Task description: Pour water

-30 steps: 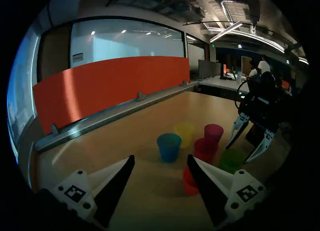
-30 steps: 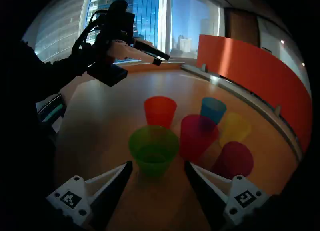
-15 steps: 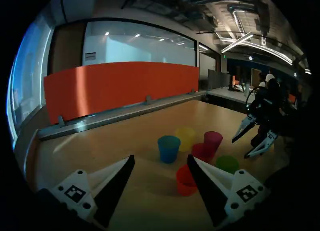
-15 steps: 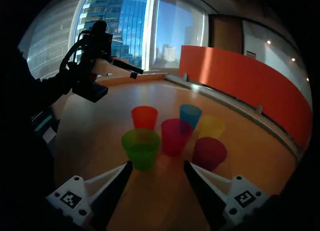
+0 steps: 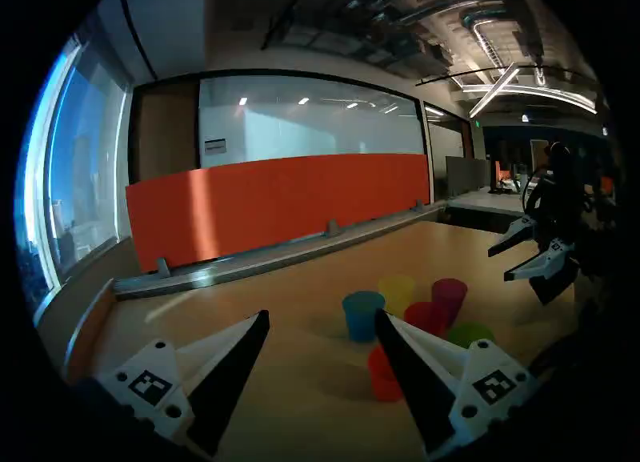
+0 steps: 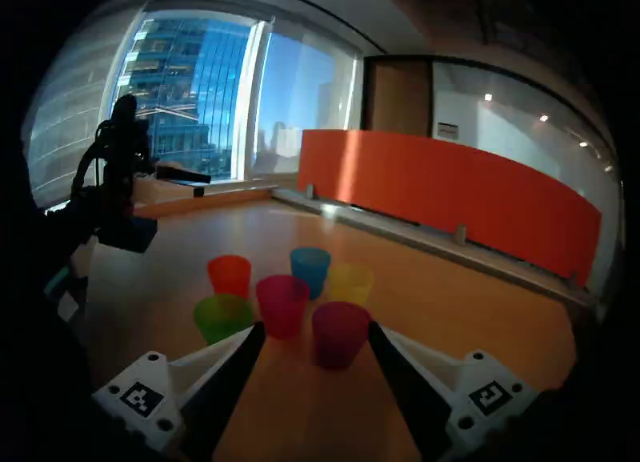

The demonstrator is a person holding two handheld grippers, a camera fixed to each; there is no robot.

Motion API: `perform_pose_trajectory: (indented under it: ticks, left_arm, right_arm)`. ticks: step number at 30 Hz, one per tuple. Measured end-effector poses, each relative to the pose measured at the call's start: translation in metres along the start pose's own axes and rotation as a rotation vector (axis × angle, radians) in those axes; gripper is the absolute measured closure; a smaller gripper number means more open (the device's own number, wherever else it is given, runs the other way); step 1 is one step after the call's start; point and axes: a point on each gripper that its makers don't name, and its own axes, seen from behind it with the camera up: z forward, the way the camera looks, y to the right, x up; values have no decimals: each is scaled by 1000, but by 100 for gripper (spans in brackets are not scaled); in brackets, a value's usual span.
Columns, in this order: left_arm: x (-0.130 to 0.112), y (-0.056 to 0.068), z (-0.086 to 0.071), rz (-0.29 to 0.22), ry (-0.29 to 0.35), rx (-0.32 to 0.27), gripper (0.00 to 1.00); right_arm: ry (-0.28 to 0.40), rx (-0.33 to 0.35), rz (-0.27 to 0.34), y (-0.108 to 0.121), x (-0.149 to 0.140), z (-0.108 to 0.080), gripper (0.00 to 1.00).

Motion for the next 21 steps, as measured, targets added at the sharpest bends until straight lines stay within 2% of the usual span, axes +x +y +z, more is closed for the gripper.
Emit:
perform_pose_trajectory:
  ticks: [3, 8, 14, 21]
  left_arm:
    - [4, -3, -5, 1, 25, 44, 2]
    - [8, -16, -13, -17, 76, 139, 2]
    - [3, -29, -22, -33, 116, 244, 2]
    - [10, -40, -35, -21, 171, 352, 2]
  right_arm:
    - [55, -65, 20, 19, 15, -5, 0]
    - [136, -179, 42, 51, 33, -14, 0]
    - [204, -314, 66, 85, 41, -24, 0]
    - [275, -458, 83, 116, 51, -37, 0]
